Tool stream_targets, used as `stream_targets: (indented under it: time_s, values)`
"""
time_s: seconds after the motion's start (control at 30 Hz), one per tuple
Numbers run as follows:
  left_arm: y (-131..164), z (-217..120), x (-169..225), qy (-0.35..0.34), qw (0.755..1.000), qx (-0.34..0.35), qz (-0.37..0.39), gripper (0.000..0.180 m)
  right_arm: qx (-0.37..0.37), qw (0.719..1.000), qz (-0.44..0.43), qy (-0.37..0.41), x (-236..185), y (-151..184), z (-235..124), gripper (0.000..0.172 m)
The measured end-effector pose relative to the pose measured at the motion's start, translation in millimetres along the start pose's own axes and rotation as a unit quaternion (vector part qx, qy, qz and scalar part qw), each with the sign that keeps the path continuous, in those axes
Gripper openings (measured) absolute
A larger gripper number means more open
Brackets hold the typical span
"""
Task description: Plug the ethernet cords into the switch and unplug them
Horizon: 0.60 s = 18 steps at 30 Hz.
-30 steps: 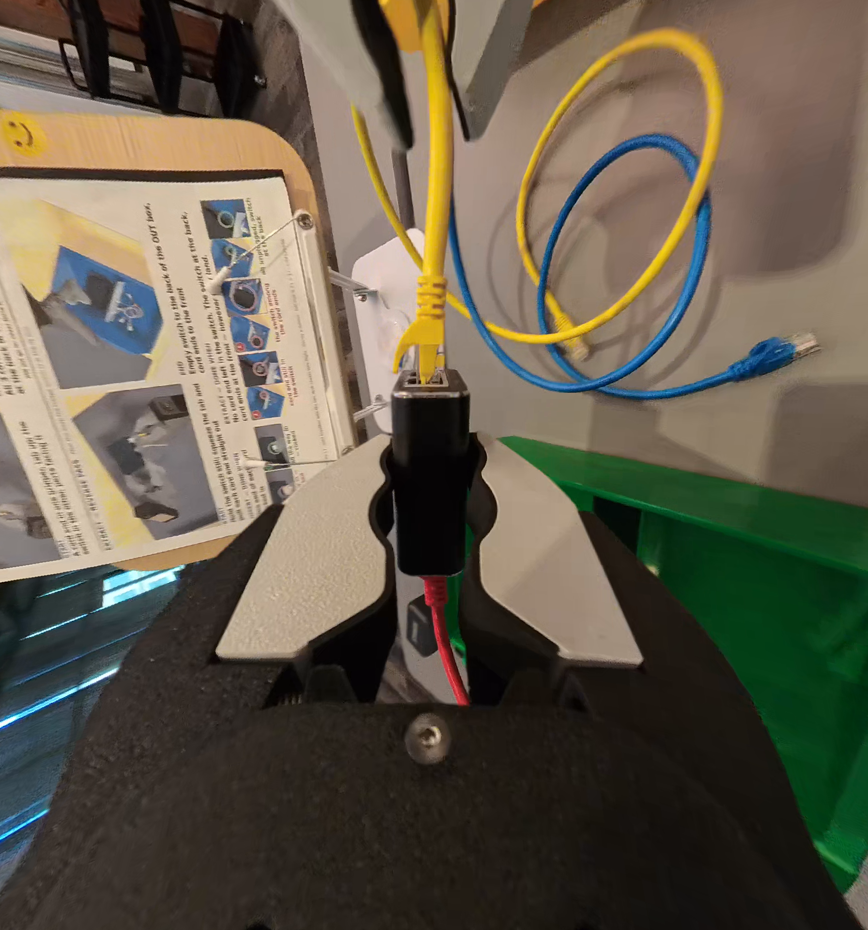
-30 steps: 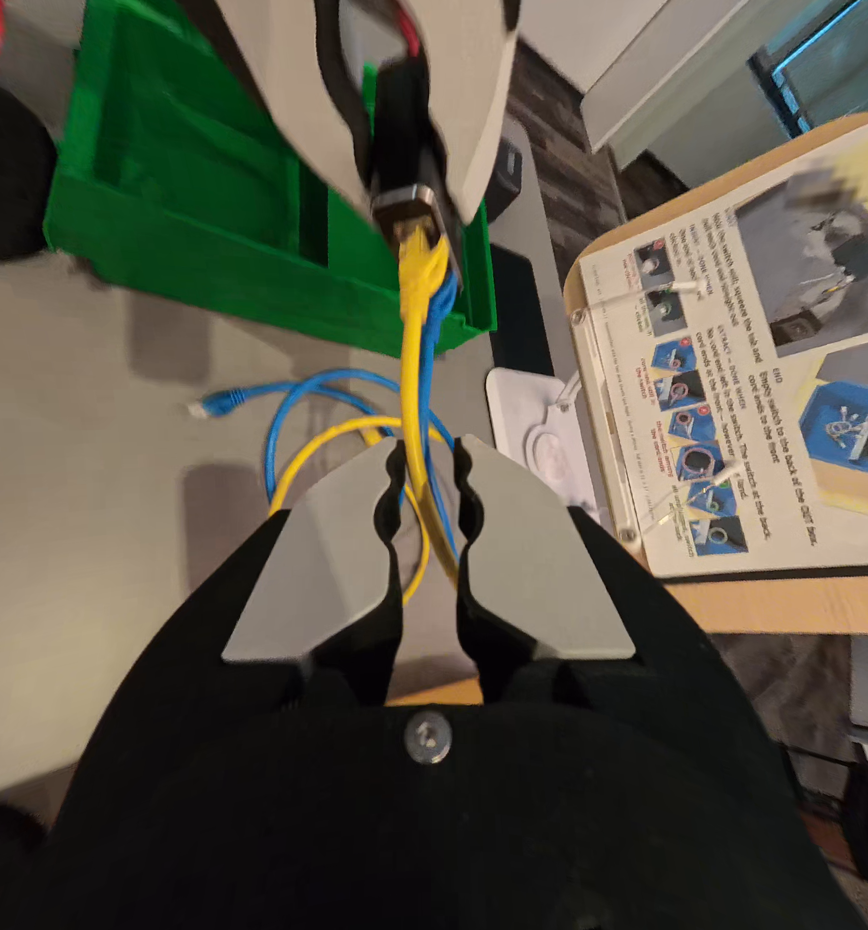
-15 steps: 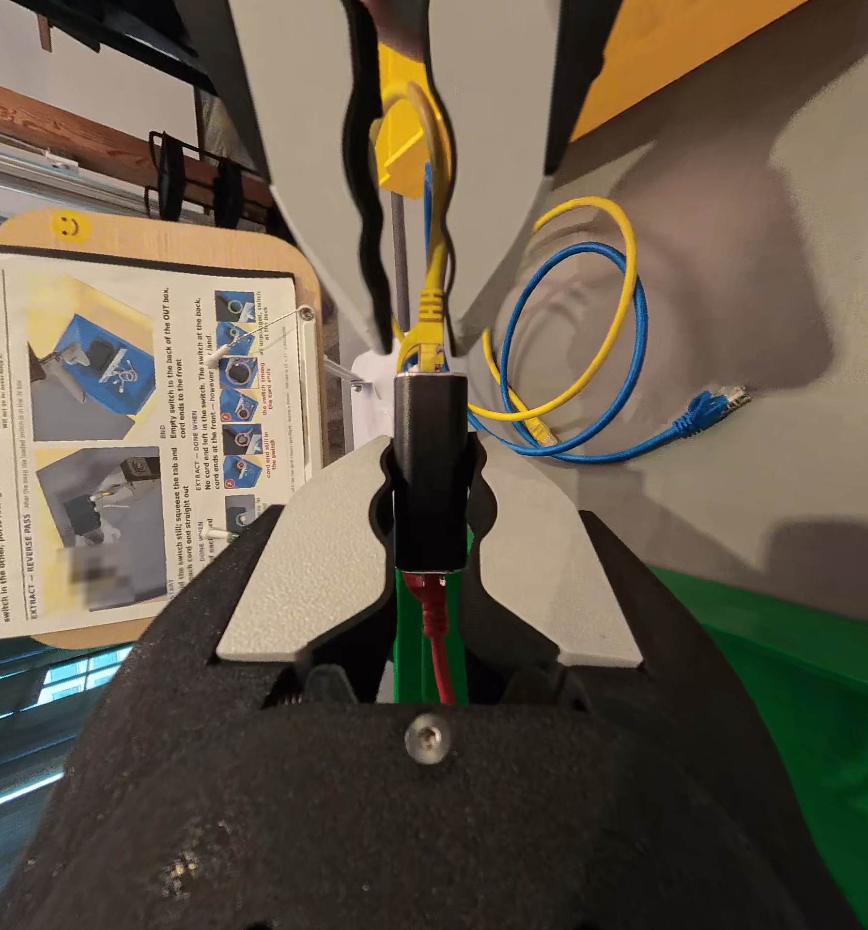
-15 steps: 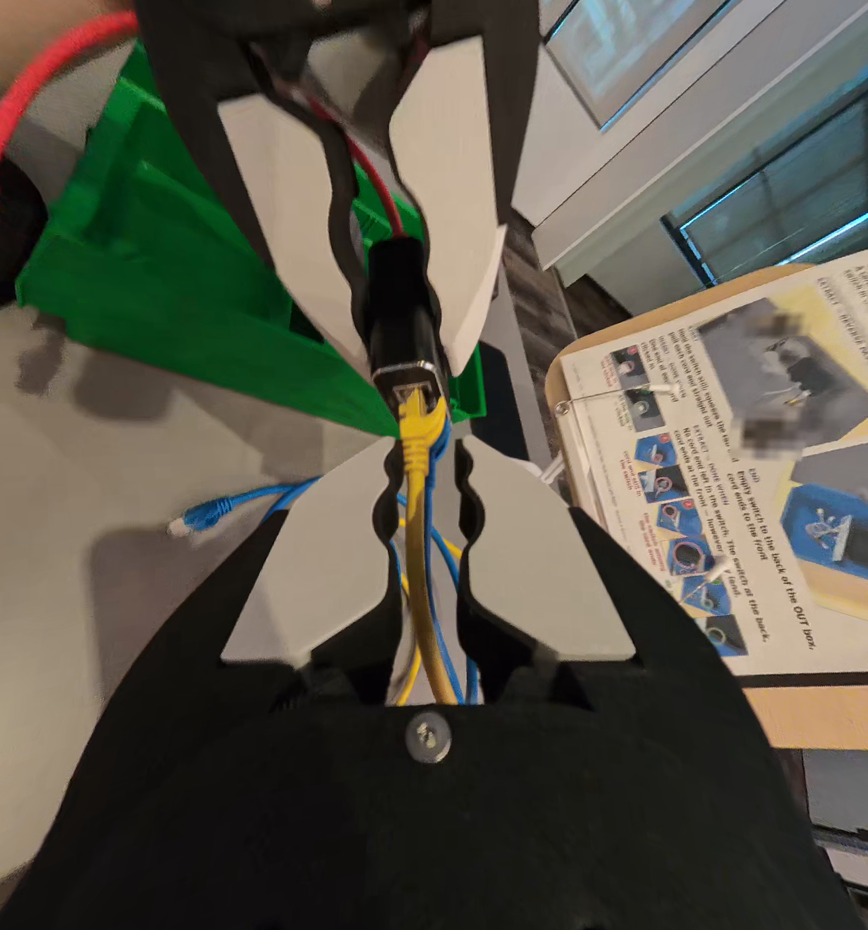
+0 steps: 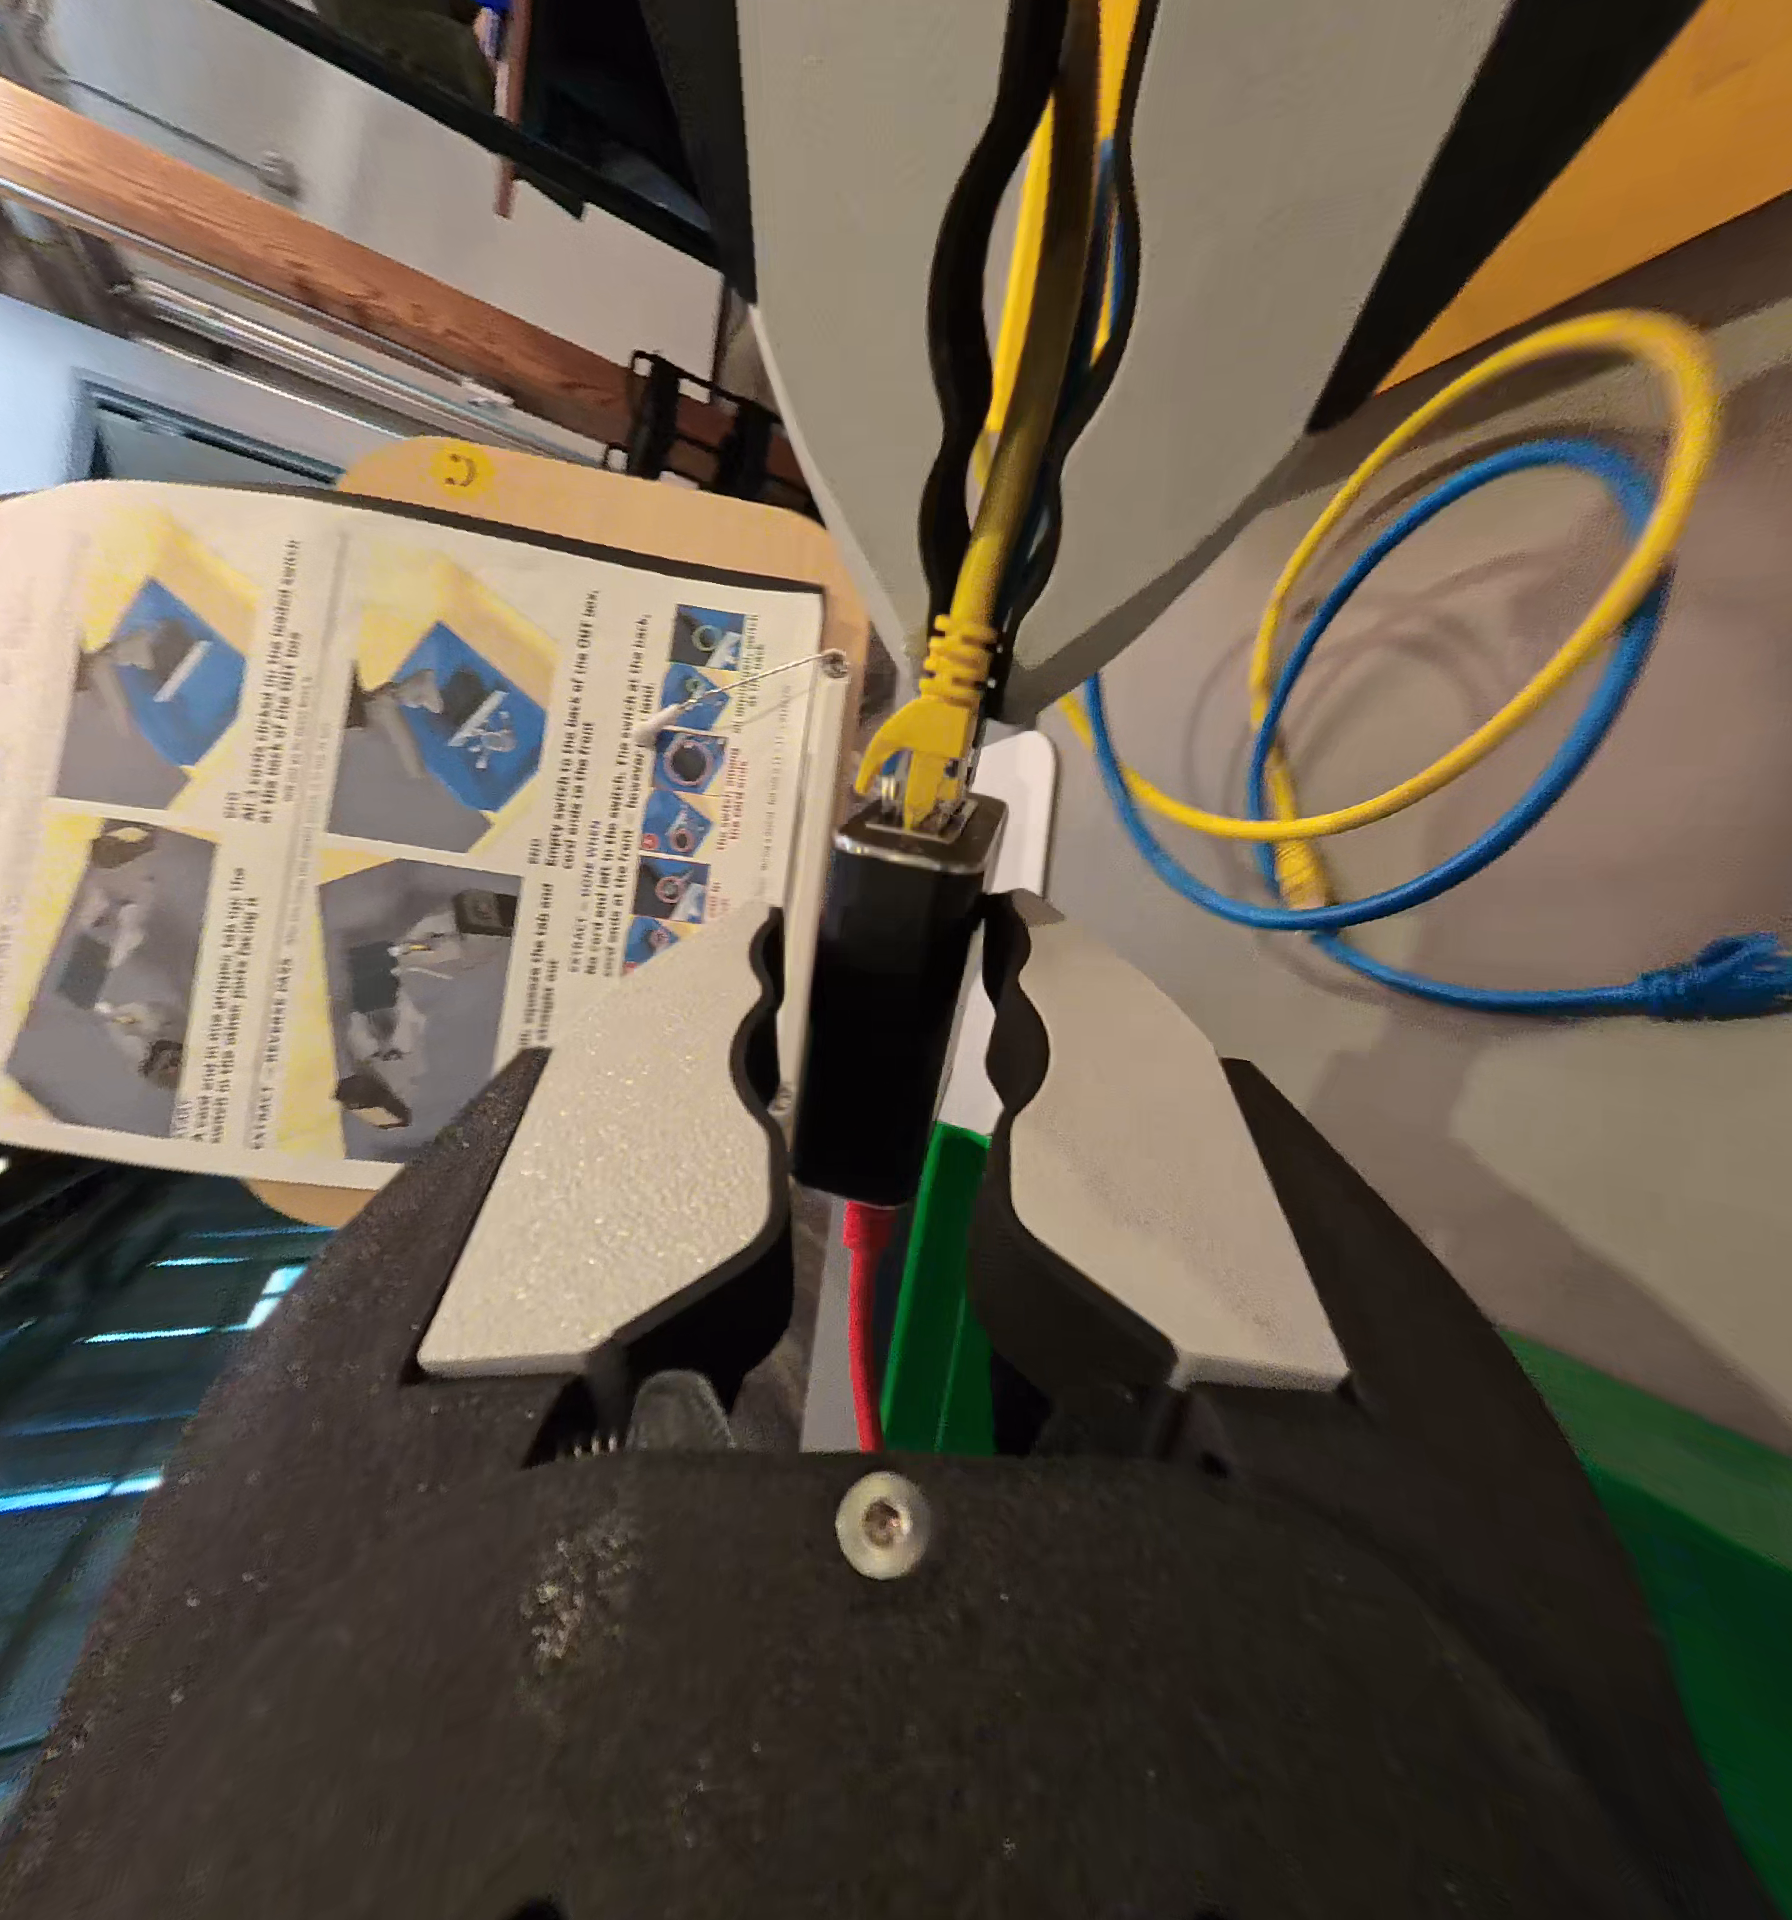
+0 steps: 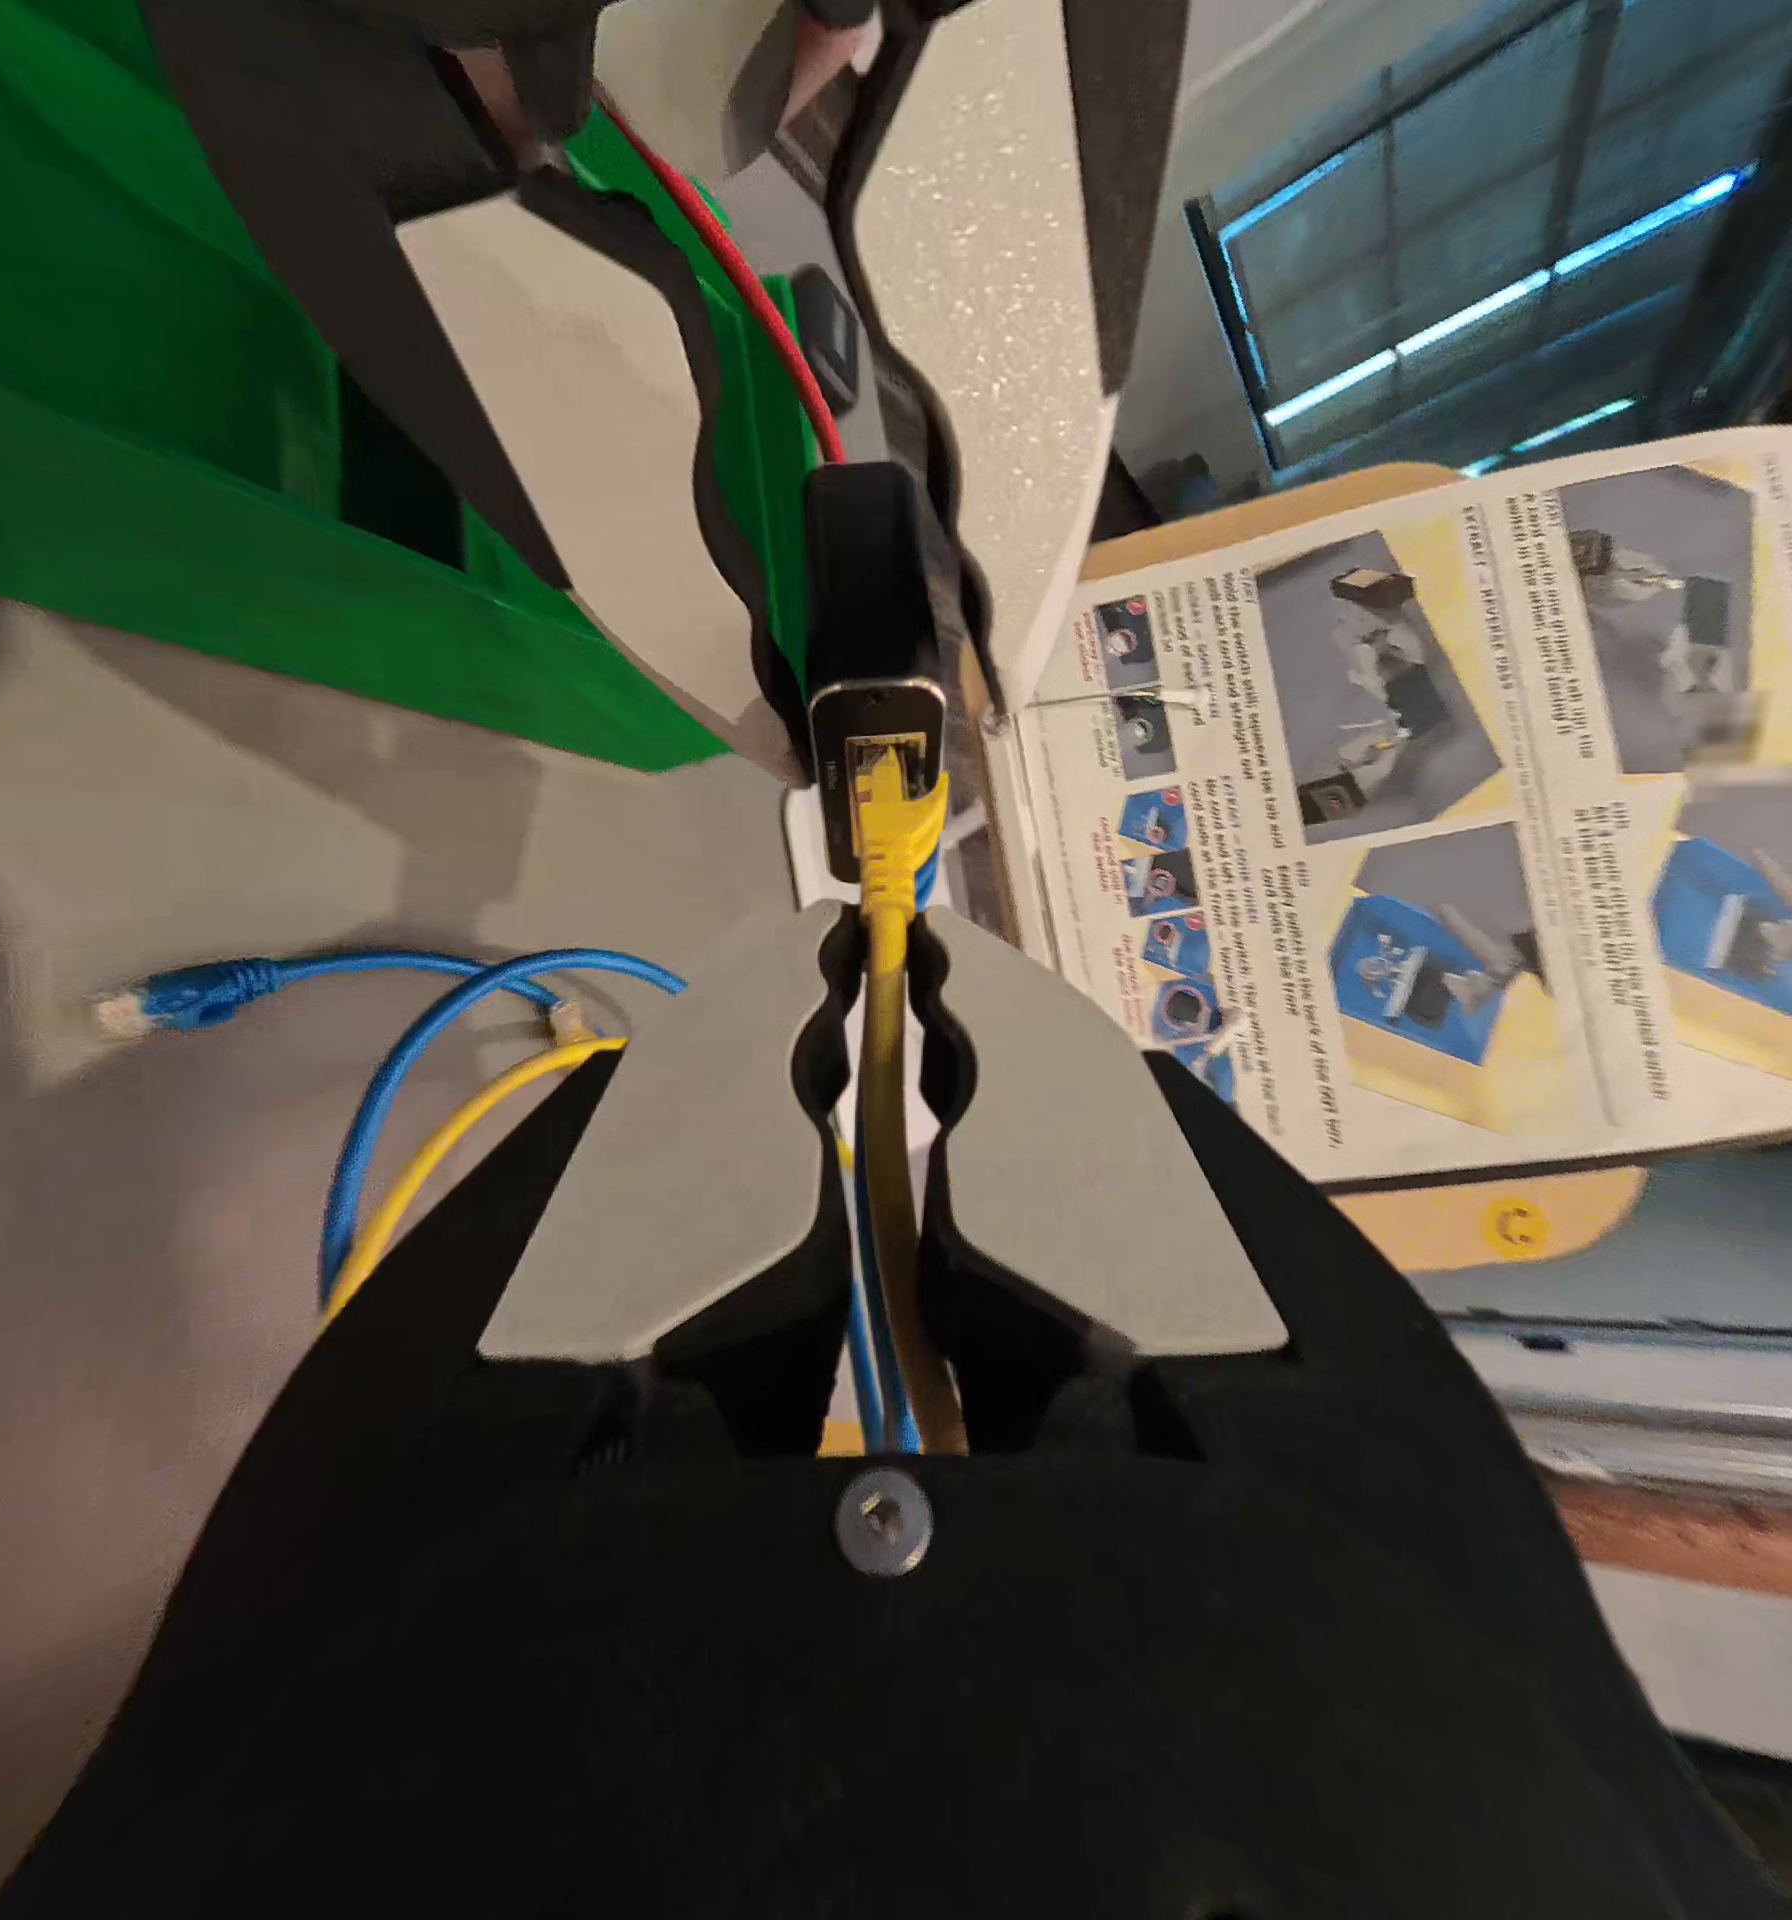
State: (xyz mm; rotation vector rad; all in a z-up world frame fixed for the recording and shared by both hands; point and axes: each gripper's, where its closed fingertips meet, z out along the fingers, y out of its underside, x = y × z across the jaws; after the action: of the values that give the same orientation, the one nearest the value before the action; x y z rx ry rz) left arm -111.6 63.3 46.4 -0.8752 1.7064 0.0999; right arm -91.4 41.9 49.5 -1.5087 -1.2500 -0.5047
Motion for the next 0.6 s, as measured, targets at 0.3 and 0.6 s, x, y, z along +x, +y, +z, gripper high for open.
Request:
stream_targets:
  time_s: [0.3,0.6]
  values:
    - [3,7,0,-0.053,0.997,0.017,0.045,0.030,-0.010,0.997,-0.063,0.040,-2,-17,-8,0.009]
    - [-2,5,-8,-0.087,0.994,0.036,0.046,0.034,-0.028,0.996,-0.070,0.057,4,-16,-14,0.009]
